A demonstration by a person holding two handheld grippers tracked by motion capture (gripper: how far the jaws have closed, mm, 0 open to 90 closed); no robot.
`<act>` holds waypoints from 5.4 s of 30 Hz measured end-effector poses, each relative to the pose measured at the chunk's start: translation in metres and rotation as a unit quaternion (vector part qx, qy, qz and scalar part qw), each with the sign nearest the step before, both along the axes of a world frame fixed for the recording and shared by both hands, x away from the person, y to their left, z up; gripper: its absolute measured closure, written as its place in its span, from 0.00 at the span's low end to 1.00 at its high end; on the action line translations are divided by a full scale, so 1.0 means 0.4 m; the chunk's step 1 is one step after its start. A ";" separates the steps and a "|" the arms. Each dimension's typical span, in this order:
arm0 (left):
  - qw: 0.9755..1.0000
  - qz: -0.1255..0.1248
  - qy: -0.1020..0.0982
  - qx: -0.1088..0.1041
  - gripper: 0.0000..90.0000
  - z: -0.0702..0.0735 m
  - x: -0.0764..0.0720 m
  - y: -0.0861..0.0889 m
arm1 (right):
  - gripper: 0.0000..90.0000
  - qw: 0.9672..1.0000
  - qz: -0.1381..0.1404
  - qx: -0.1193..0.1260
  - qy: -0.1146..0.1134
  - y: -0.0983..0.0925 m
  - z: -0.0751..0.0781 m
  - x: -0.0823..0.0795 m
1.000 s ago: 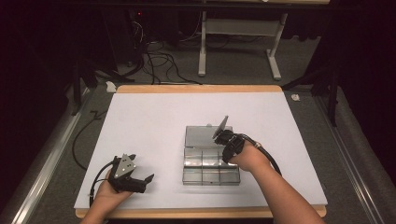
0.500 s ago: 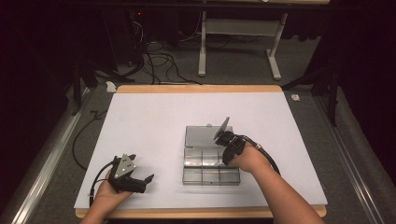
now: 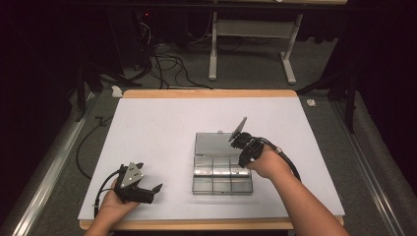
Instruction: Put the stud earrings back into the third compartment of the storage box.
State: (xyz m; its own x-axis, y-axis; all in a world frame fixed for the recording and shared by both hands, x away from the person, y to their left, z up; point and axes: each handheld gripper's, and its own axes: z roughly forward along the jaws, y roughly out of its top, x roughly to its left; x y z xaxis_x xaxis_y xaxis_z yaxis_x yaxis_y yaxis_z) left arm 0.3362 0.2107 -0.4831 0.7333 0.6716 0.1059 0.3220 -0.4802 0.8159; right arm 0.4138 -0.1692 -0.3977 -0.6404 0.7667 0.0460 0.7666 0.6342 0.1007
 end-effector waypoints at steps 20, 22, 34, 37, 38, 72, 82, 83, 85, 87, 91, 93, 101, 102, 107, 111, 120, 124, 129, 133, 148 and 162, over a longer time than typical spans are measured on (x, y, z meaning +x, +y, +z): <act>1.000 -0.004 -0.002 0.008 0.00 -0.001 -0.002 -0.004 | 0.98 0.999 -0.050 -0.014 -0.001 -0.150 -0.007 -0.002; 1.000 -0.003 -0.002 0.007 0.00 -0.001 -0.002 -0.004 | 0.97 0.998 -0.054 -0.015 0.002 -0.154 -0.017 0.004; 1.000 -0.006 0.001 0.006 0.00 0.000 0.000 -0.003 | 0.88 0.998 -0.059 -0.023 0.006 -0.150 -0.047 0.025; 1.000 -0.005 0.001 0.006 0.00 0.000 0.000 -0.002 | 0.85 0.997 -0.068 -0.025 0.015 -0.142 -0.056 0.033; 1.000 -0.006 0.001 0.006 0.00 0.000 0.000 -0.002 | 0.84 0.998 -0.059 -0.023 0.008 -0.143 -0.061 0.037; 1.000 -0.009 0.000 0.011 0.01 -0.002 -0.002 -0.006 | 0.96 0.998 -0.051 -0.026 0.014 -0.144 -0.048 0.020; 1.000 -0.008 -0.001 0.011 0.00 -0.002 -0.002 -0.007 | 0.96 0.999 -0.046 -0.024 0.002 -0.137 0.018 0.002; 1.000 -0.008 0.000 0.012 0.00 -0.001 -0.002 -0.007 | 0.96 0.999 -0.046 -0.024 0.002 -0.137 0.018 0.002; 1.000 -0.009 0.000 0.014 0.01 -0.001 -0.002 -0.006 | 0.96 0.999 -0.044 -0.022 0.002 -0.131 0.029 -0.001; 1.000 -0.009 0.000 0.013 0.01 -0.002 -0.002 -0.007 | 0.96 0.999 -0.042 -0.020 0.001 -0.124 0.038 -0.003; 1.000 -0.010 -0.001 0.014 0.01 -0.001 -0.002 -0.006 | 0.96 0.999 -0.030 -0.019 -0.002 -0.107 0.044 -0.007; 1.000 -0.010 -0.001 0.014 0.01 -0.001 -0.002 -0.006 | 0.96 1.000 -0.026 -0.018 -0.003 -0.097 0.045 -0.010; 1.000 -0.010 0.000 0.011 0.01 -0.001 -0.001 -0.007 | 0.96 1.000 0.004 -0.008 -0.004 -0.045 0.049 -0.020; 1.000 -0.010 0.000 0.011 0.01 -0.002 -0.001 -0.007 | 0.96 1.000 0.009 -0.008 -0.002 -0.031 0.047 -0.020; 1.000 -0.012 0.001 0.013 0.01 -0.001 -0.001 -0.006 | 0.96 1.000 0.026 -0.009 0.001 -0.001 0.027 -0.015; 1.000 -0.011 0.000 0.013 0.00 -0.001 -0.002 -0.007 | 0.96 1.000 0.027 -0.013 0.011 0.024 0.008 -0.011; 1.000 -0.014 0.001 0.014 0.00 -0.001 -0.001 -0.006 | 0.96 0.999 0.037 -0.021 0.027 0.040 -0.047 0.006; 1.000 -0.012 0.000 0.012 0.01 -0.002 -0.002 -0.007 | 0.96 0.999 0.036 -0.021 0.030 0.040 -0.064 0.010; 1.000 -0.013 0.000 0.014 0.00 -0.001 -0.002 -0.007 | 0.94 0.998 0.037 -0.029 0.035 0.040 -0.080 0.010; 1.000 -0.013 0.000 0.014 0.00 -0.001 -0.002 -0.007 | 0.90 0.999 0.034 -0.027 0.032 0.040 -0.077 0.010; 1.000 -0.011 -0.002 0.013 0.00 -0.002 -0.003 -0.008 | 0.89 1.000 0.001 -0.005 -0.009 -0.027 0.048 -0.007; 1.000 -0.010 -0.004 0.014 0.00 -0.001 -0.003 -0.006 | 0.83 0.999 -0.041 0.000 -0.019 -0.147 0.043 -0.032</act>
